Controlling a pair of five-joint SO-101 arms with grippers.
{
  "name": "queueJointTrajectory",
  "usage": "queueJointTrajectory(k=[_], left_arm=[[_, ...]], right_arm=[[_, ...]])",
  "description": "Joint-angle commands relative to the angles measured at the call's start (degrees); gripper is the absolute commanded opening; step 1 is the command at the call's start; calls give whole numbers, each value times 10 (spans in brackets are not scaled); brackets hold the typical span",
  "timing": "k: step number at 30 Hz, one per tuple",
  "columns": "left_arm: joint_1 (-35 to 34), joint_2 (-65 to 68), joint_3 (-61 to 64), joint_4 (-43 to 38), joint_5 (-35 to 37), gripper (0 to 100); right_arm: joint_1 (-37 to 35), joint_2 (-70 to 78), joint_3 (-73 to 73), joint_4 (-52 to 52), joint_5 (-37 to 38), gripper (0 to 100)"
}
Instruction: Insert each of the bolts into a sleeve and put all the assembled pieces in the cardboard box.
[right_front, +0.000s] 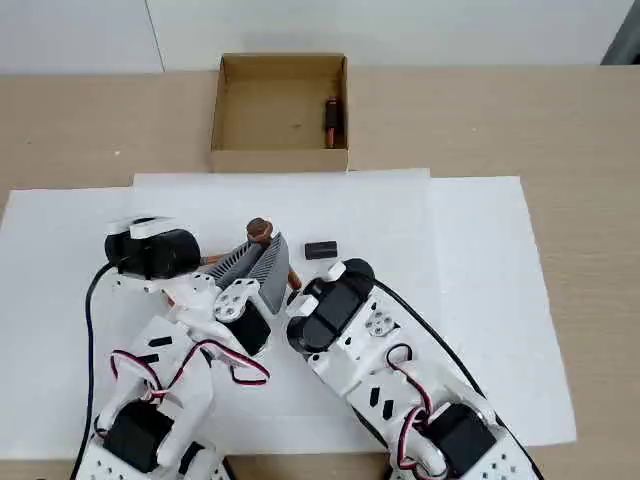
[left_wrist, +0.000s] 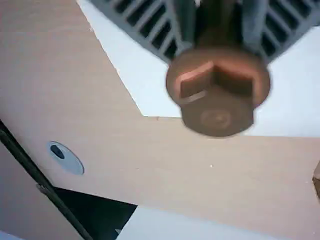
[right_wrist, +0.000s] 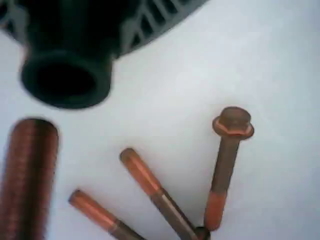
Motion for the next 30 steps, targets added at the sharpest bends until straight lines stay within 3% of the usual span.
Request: queueJointTrajectory(k=[1,30], left_arm=[[3,-9,-6,17,3,6],[30,-7,-6,22,3,6]], right_arm=[[-3,-9,-7,-17,3,2],[-2,-7,-4,-32,3,2]])
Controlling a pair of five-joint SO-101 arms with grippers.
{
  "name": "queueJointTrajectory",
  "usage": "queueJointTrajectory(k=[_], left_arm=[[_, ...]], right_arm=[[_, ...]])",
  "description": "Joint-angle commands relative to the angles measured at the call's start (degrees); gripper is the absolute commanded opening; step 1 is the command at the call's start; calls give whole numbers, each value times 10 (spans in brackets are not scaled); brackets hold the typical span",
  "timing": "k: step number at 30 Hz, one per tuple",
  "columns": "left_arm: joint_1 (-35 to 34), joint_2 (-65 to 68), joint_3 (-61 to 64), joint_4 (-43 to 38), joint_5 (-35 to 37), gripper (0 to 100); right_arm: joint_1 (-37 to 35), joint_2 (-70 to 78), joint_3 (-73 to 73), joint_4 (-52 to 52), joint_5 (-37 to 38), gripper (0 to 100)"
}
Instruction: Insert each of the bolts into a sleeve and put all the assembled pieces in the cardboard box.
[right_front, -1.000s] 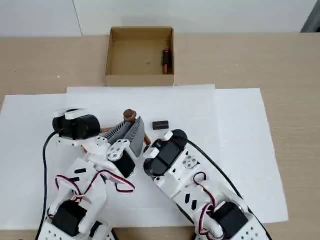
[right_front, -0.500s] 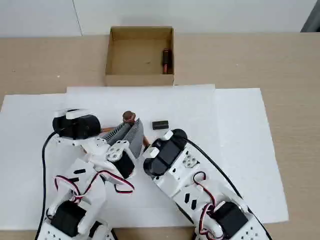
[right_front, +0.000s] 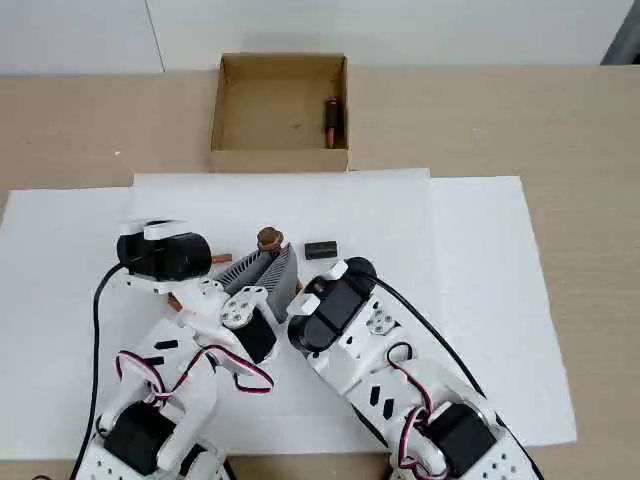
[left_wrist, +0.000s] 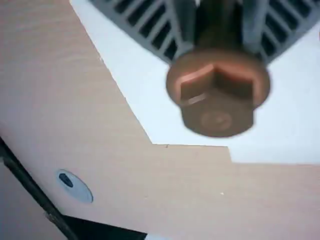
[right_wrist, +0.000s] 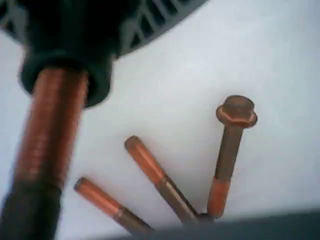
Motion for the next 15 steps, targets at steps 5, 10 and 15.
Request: queueJointTrajectory(k=[5,10,15], left_arm=[[29,-2,-6,75,-2,6],[51,-3,-7,127,-17,6],[52,-2,-6,128,-63,6]], right_arm=[[-3,-9,-5,-17,3,2],[-3,-10,-7,-29,3,2],[-3,-8,-7,-50,4,2]])
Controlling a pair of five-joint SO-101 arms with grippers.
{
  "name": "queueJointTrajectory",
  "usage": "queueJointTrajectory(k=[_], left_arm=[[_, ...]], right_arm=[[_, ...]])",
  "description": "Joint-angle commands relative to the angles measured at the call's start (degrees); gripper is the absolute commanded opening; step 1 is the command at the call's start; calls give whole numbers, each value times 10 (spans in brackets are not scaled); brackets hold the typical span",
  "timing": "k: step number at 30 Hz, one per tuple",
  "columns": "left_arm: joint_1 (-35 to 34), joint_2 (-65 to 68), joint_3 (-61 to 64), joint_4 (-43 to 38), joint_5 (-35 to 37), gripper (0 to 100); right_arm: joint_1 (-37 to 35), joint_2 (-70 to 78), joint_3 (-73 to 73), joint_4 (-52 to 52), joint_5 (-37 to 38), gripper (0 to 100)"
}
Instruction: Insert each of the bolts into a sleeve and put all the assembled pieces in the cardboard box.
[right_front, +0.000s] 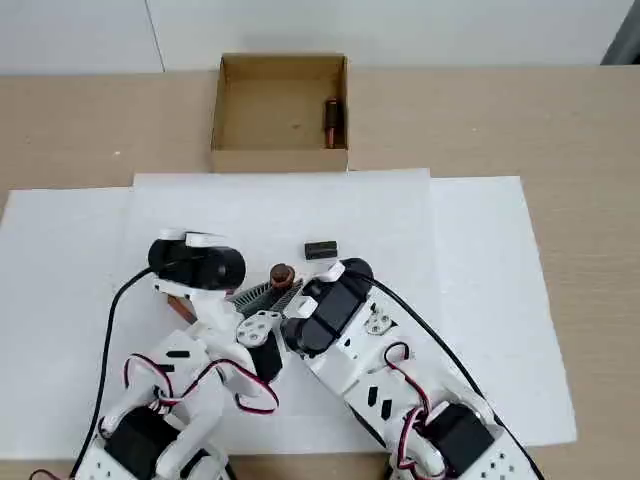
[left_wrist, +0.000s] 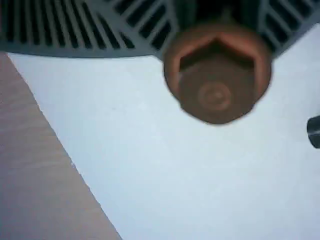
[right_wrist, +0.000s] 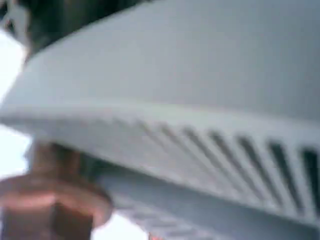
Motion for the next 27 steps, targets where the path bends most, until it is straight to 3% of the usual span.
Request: queueJointTrajectory(k=[1,8,14,27], left_arm=[[5,3,-3,8,-25,6],[5,3,-6,45,-27,17],[4,3,-7,57,-27,197],[2,4,-58,57,-27,202]], right_arm=[[0,-9,-8,-25,4,2],[0,-10,-8,-21,4,2],[0,-10,-8,-21,4,2],[0,-7,-4,-20,4,2]])
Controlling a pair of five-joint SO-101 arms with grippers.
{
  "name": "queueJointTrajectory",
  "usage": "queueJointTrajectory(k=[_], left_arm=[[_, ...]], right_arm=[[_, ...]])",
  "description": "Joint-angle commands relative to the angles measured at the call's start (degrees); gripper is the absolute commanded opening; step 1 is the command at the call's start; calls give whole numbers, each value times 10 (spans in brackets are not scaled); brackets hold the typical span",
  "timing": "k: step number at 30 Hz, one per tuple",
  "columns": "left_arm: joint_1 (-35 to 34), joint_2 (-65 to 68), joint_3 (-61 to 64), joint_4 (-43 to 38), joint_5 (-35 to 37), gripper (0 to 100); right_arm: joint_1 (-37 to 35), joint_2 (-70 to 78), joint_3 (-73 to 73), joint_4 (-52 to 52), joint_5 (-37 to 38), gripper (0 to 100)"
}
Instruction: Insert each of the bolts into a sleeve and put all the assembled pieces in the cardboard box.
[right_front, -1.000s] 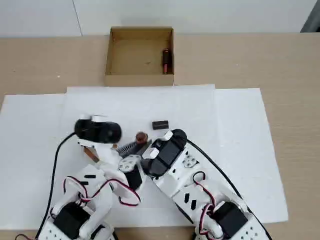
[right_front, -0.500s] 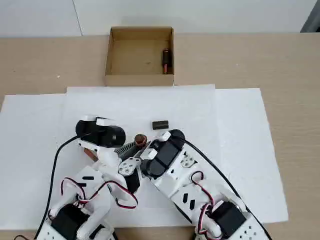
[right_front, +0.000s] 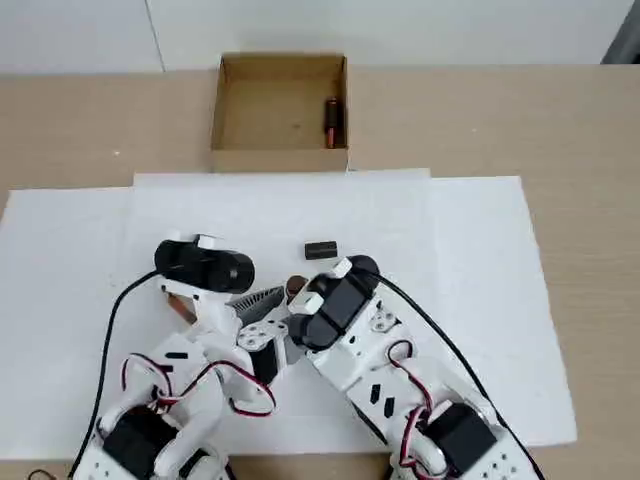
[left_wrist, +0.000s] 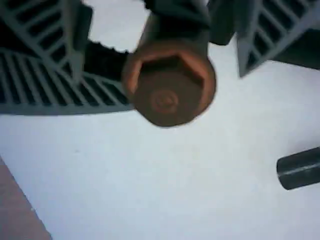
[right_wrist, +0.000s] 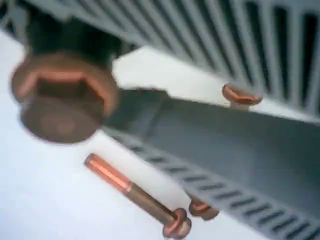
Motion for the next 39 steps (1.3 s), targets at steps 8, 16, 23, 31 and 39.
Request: queueJointTrajectory(k=[8,16,23,31,39], left_arm=[[0,-1,-93,0,-54,82],[-27,-5,-95,-3,-99,6],[-202,-2,-65,-3,-236,6],[-280,-5,55,-3,-324,6],[-281,-5,154,-62,-345,6]], right_arm=[[-4,-6,-5,-16,4,2],[0,-6,-5,-15,4,2],[114,-4,-8,6,-11,2],[160,75,-113,3,-73,2],[167,377,-350,3,-74,3]])
